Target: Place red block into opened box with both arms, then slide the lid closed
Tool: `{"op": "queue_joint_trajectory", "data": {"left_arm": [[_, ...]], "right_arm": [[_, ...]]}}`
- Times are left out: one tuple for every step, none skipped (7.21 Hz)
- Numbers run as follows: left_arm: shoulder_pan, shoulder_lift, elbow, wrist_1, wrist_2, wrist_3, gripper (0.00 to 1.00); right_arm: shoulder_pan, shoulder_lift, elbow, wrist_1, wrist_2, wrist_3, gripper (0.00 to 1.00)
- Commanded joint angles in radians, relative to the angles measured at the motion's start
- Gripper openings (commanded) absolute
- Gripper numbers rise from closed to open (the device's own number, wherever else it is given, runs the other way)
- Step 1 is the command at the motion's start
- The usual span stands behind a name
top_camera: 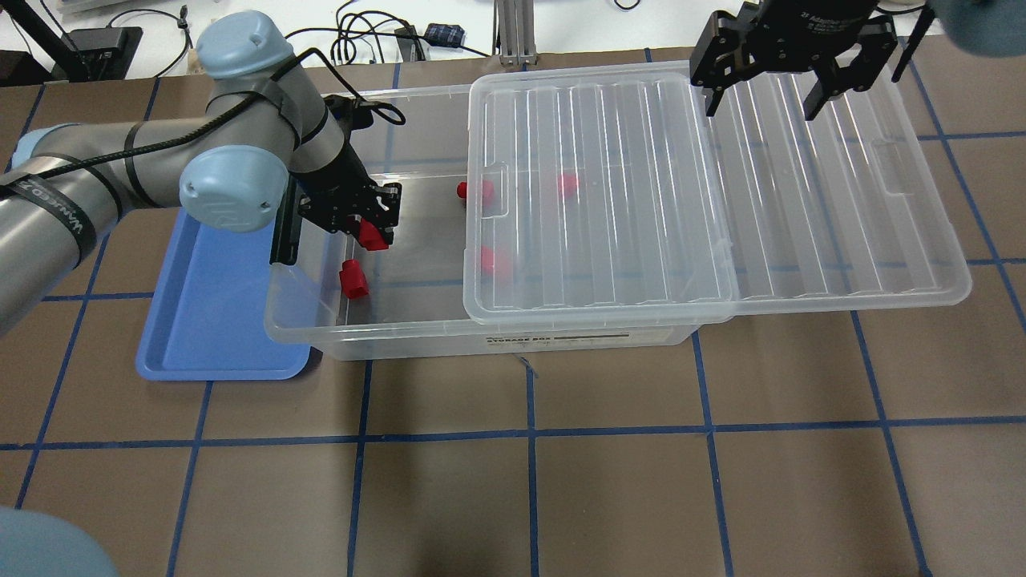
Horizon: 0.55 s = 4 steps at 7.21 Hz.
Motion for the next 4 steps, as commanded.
{"op": "queue_joint_trajectory", "data": {"left_arm": [[0.000, -0.042, -0.013, 0.011, 0.000, 0.001, 0.00], [0.000, -0.058, -0.015, 0.011, 0.000, -0.001, 0.00], [-0.006, -0.070, -0.016, 0.011, 0.000, -0.004, 0.00], [-0.014, -0.079, -0.019, 0.019, 0.003, 0.001, 0.00]], "right_arm": [[0.004, 0.001, 0.002, 0.000, 0.000, 0.003, 1.00], [0.004, 0.001, 0.002, 0.000, 0.001, 0.003, 1.00], [0.004, 0.001, 0.002, 0.000, 0.001, 0.001, 1.00], [0.004, 0.001, 0.002, -0.002, 0.001, 0.000, 1.00]]}}
